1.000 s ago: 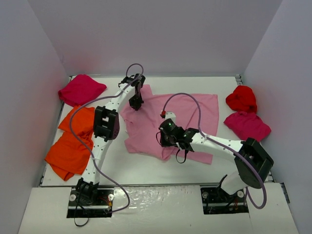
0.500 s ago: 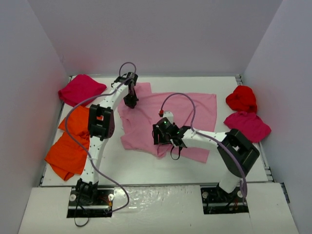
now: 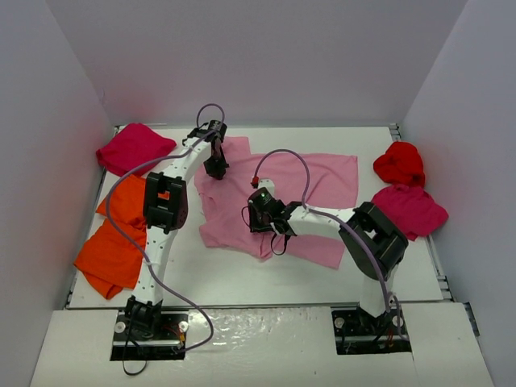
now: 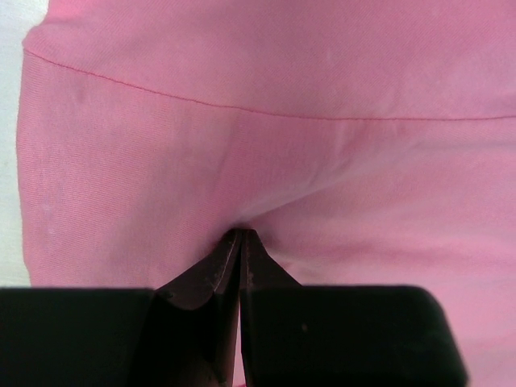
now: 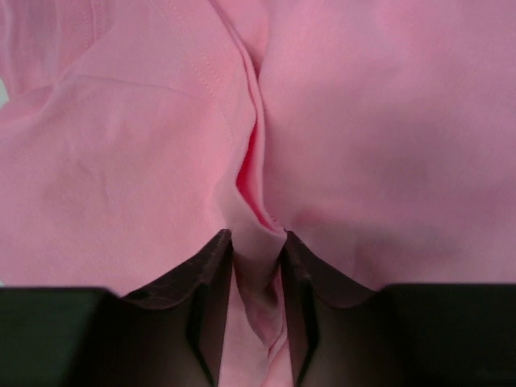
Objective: Fold and stack the t-shirts
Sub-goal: Flatten the tshirt out
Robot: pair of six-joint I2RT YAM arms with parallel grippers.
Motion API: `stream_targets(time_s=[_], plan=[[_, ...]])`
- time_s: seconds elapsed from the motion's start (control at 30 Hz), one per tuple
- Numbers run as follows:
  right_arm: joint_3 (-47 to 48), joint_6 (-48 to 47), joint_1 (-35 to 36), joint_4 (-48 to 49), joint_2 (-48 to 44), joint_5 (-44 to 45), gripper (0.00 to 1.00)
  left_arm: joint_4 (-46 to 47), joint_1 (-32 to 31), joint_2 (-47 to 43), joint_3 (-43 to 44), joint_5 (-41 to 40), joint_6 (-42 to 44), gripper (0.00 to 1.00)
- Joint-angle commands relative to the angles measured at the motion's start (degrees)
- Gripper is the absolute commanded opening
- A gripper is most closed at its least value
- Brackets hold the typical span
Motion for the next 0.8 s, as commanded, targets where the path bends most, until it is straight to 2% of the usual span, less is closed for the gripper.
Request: stream_targets(time_s=[0.0, 0.27, 0.5, 0.77], plan=[[1.01, -0.49, 1.43, -1.16, -6.23, 1.55, 0.22, -0.29, -0.28, -1.11, -1.09, 1.99, 0.81, 0.00], [-0.82, 0.53, 5.41, -3.81, -12.65, 2.26, 0.00, -0.15, -0.59, -0.25, -0.15, 1.92, 0.67, 0.00], [-2.90, 4.86, 13.60, -4.46, -15.63, 1.64, 0.00, -0.29, -1.07, 1.03, 1.56, 1.91, 0.48, 0.00], [-6.14, 9.01, 23.66, -5.23, -13.76, 2.92, 0.00, 0.72, -1.07, 1.22, 1.59, 1.82, -0.06, 0.00]])
